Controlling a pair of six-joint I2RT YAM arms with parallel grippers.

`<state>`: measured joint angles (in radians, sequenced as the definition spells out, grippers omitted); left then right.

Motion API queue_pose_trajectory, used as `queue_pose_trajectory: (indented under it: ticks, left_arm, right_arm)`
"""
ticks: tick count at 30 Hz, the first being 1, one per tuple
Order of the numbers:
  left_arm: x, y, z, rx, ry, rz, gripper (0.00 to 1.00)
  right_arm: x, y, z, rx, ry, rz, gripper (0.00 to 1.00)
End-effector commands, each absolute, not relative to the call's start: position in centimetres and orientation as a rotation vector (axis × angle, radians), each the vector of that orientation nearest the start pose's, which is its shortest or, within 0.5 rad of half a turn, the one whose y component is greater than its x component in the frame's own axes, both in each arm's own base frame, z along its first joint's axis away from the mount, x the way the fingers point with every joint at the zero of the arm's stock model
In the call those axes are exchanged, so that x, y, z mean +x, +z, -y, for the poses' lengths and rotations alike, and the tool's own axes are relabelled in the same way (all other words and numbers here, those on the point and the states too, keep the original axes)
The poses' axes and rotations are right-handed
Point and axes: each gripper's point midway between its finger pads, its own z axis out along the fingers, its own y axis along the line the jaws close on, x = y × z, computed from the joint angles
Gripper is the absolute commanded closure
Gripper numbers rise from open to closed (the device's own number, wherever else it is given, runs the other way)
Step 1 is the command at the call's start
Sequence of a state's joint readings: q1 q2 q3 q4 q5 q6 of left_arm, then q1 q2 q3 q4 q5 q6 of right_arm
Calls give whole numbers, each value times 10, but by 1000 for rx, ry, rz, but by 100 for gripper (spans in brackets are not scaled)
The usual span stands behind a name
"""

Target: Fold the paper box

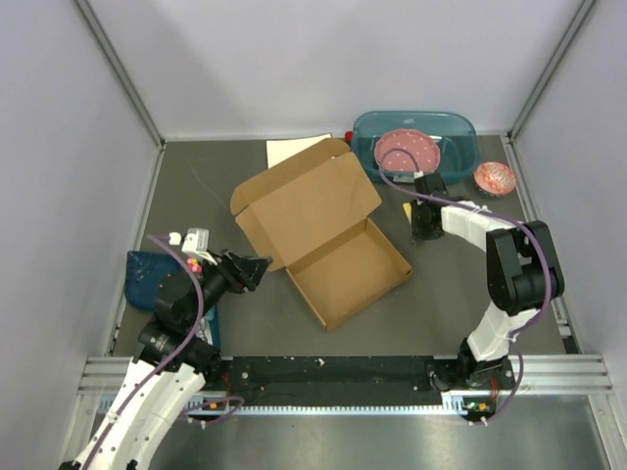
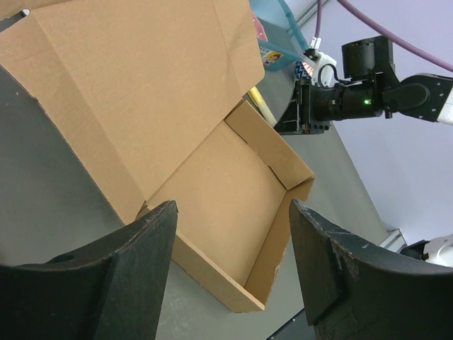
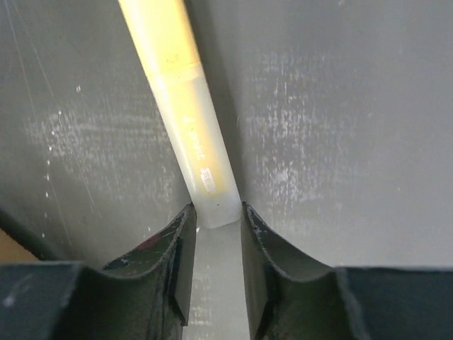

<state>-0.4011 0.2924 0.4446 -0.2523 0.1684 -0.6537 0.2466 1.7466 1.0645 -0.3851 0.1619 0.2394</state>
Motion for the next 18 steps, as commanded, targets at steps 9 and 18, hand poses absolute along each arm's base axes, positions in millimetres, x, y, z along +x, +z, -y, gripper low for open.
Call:
queue_pose_trajectory:
  ticks: [9,18]
  left_arm:
    - [200,235,150,-63,-967,-1715,30]
    - [201,235,145,-78,-939,-1721,30]
  right_arm:
    - [406,79,-84,94,20,-2471,43]
    - [402,38,-93,72,47,-2585,50]
